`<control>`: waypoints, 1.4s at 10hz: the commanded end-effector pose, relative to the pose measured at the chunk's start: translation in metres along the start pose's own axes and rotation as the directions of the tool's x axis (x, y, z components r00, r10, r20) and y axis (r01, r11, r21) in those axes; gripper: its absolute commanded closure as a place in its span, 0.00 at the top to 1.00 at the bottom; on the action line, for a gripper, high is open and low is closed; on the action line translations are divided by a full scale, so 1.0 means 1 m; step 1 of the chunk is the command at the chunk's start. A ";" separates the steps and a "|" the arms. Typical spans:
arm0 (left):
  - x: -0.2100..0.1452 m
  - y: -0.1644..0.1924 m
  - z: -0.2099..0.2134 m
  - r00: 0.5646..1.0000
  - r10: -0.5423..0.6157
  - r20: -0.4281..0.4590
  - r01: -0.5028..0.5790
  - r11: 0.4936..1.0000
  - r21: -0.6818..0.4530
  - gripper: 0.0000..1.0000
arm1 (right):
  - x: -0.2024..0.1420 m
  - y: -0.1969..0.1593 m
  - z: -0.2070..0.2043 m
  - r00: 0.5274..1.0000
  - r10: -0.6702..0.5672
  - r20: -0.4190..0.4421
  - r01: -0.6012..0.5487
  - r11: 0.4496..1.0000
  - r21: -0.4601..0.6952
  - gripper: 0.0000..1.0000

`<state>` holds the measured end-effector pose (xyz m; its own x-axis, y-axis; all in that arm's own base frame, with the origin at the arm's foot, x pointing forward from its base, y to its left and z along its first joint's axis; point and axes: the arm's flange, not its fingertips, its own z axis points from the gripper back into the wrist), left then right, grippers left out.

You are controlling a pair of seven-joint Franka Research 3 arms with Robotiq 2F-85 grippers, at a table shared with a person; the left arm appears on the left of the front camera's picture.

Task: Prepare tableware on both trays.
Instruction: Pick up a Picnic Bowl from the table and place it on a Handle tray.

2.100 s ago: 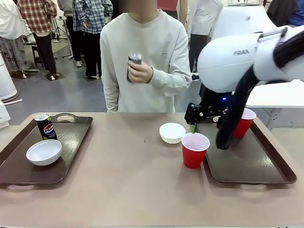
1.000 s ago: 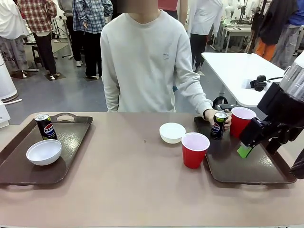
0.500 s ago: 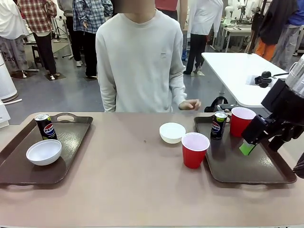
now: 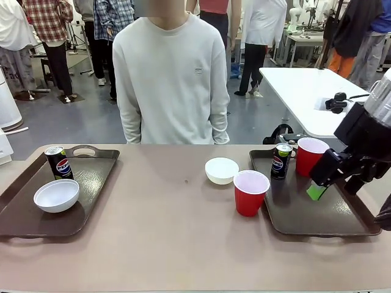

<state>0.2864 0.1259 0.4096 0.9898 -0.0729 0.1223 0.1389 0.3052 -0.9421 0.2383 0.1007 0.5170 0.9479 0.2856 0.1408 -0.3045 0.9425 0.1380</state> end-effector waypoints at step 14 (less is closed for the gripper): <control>0.000 -0.002 0.002 1.000 -0.010 0.009 0.010 1.000 -0.014 0.95 | 0.138 0.071 -0.047 0.996 0.063 -0.058 -0.071 0.988 -0.135 1.00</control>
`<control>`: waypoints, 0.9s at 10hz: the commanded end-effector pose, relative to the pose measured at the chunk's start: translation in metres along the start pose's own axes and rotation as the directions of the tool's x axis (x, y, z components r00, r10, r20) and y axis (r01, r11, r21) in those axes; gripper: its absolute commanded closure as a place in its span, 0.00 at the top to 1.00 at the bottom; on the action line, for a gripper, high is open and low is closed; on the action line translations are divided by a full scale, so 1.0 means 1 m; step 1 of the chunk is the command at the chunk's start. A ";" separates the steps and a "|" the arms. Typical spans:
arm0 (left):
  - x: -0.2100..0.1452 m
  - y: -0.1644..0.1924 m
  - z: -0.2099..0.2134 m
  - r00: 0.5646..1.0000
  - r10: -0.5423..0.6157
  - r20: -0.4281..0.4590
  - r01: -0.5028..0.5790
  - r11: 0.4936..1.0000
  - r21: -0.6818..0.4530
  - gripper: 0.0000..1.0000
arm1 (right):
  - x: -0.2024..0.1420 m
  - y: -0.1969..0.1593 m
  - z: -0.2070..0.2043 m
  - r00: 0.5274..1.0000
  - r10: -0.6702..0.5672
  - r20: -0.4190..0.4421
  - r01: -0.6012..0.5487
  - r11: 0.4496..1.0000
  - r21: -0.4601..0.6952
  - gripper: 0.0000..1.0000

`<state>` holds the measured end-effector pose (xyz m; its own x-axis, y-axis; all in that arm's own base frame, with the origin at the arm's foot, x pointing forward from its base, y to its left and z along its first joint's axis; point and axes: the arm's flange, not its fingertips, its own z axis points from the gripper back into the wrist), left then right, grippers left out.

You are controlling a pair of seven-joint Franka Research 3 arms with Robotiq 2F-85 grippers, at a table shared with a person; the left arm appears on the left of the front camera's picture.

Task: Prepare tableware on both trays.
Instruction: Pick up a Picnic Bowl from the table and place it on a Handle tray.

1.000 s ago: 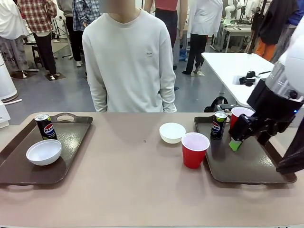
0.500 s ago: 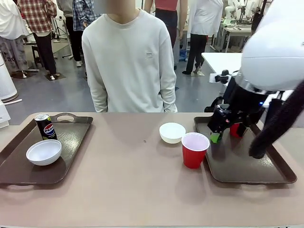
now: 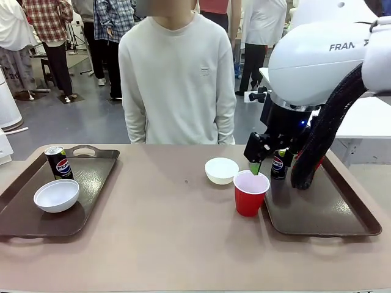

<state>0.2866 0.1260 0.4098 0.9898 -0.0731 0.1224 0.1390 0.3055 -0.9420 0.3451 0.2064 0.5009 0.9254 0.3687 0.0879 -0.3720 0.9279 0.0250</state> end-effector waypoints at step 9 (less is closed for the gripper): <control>0.000 -0.002 0.002 1.000 -0.009 0.010 0.010 1.000 -0.015 0.95 | 0.008 0.018 -0.008 0.999 -0.030 -0.013 0.029 0.996 -0.079 1.00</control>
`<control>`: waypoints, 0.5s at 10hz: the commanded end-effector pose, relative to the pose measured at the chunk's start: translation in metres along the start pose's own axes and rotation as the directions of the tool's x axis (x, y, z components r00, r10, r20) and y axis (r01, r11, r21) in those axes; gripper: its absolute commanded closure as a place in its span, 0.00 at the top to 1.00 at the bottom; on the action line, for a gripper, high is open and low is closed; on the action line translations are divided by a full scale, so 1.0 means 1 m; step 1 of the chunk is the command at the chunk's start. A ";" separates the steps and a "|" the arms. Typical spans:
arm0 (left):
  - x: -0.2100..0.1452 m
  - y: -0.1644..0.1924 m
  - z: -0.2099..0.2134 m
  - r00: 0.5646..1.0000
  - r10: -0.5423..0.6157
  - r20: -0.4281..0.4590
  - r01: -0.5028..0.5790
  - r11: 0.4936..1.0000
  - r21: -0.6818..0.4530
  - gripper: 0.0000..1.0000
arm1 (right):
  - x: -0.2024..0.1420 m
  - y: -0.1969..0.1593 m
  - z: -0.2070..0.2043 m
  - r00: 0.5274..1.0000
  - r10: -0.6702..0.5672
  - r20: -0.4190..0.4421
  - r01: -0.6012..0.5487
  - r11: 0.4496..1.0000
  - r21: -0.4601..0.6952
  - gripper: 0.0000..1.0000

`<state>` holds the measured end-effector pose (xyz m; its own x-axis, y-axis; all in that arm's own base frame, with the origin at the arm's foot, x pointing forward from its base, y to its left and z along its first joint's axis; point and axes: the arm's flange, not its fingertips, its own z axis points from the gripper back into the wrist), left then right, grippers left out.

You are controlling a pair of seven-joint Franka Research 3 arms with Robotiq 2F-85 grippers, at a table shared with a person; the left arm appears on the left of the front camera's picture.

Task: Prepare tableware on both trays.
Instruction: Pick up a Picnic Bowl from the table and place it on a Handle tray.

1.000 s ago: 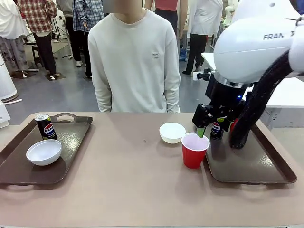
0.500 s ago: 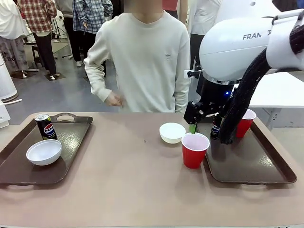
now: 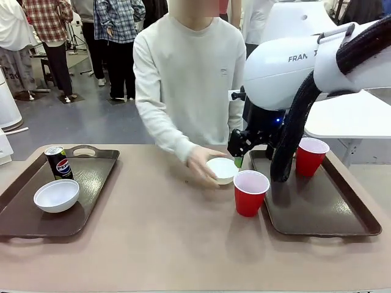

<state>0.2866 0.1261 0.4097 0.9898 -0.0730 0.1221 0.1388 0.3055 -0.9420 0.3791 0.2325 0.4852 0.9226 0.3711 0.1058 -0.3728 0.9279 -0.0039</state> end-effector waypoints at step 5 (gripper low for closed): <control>0.000 -0.002 0.002 1.000 -0.010 0.010 0.010 1.000 -0.015 0.95 | -0.144 -0.036 0.032 0.993 -0.064 -0.097 0.066 0.998 0.016 1.00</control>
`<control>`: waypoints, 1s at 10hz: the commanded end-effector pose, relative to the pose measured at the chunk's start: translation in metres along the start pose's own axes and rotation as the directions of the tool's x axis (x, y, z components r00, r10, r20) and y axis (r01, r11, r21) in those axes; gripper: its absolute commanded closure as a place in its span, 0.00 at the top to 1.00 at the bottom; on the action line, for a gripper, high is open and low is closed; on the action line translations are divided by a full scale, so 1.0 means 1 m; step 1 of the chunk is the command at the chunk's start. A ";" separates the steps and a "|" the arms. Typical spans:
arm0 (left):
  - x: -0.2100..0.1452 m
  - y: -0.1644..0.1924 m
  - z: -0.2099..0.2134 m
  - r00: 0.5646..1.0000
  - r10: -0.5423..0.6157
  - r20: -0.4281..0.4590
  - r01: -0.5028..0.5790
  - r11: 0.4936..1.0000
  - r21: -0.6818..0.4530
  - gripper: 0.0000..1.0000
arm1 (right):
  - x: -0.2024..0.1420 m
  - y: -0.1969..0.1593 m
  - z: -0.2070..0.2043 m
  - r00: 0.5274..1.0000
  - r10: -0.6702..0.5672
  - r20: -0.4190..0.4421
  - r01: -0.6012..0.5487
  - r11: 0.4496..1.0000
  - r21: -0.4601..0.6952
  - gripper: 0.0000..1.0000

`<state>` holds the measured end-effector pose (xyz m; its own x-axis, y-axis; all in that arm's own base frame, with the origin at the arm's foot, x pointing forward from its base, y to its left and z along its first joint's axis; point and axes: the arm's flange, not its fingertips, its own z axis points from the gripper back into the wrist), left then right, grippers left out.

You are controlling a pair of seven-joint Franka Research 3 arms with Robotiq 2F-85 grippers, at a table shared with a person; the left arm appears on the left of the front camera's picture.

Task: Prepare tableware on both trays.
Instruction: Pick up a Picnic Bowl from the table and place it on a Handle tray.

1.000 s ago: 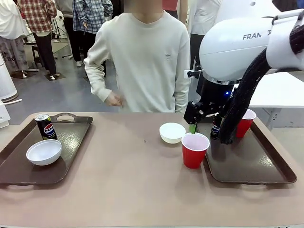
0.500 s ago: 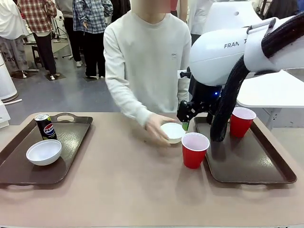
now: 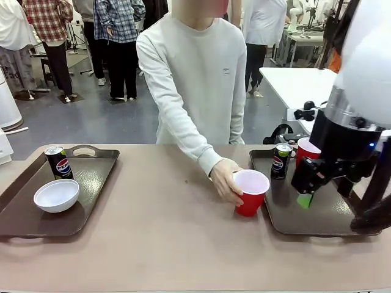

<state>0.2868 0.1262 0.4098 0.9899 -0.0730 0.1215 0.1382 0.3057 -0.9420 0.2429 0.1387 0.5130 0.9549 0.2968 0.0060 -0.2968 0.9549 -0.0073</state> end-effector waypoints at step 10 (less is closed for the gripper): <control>0.000 -0.002 0.002 1.000 -0.010 0.010 0.010 1.000 -0.015 0.95 | 0.101 0.025 -0.031 0.984 -0.100 0.148 0.093 0.994 0.057 1.00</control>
<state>0.2867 0.1263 0.4098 0.9899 -0.0729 0.1217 0.1383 0.3058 -0.9420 0.3054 0.1752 0.4913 0.9584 0.2393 0.1557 -0.2508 0.9663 0.0582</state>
